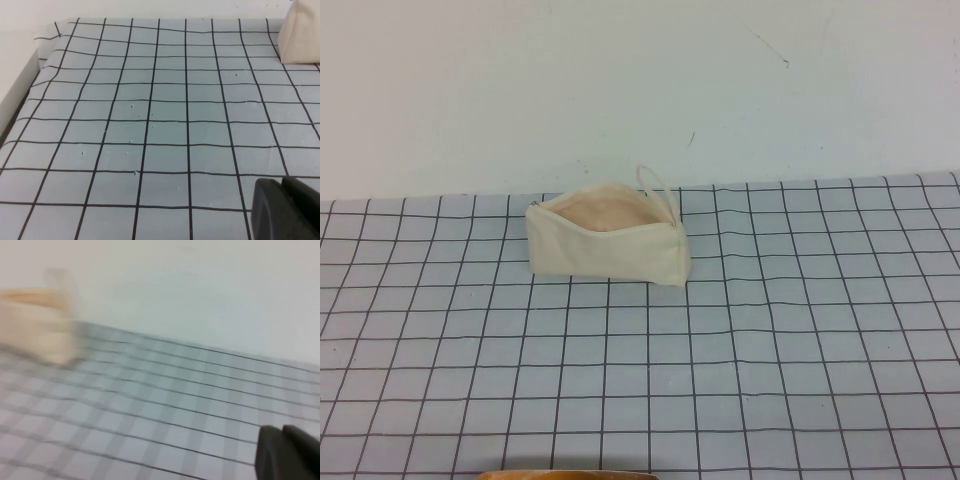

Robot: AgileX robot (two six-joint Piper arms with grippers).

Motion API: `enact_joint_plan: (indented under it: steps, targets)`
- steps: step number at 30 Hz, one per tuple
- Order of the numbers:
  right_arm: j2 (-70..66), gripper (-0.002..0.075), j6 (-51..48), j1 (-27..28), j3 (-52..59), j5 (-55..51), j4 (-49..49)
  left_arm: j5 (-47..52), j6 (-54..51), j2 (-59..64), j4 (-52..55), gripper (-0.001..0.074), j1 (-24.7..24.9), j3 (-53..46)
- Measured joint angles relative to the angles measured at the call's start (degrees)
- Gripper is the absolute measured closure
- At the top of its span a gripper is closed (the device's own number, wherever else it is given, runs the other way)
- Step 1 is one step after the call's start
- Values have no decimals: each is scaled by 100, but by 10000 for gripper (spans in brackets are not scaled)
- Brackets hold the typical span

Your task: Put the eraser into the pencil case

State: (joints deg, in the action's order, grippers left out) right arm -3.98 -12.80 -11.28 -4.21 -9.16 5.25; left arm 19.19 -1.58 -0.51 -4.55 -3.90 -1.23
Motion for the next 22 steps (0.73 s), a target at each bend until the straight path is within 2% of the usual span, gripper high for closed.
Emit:
enact_joint_plan:
  steps: [2,6,9,15,22]
  targets:
    - [82,727,30,666,171,77,0,0,0,0,0,736,0,0]
    - [137,727,42,1251,472,102,-3,0,0,0,0,736,0,0]
    - [321,727,53,1295,580,-39,-12,0,0,0,0,736,0,0]
    - [450,727,252,1304,580,-1031,-149,0,0,0,0,736,0,0]
    - [450,727,271,1304,569,-1109,-149,0,0,0,0,736,0,0]
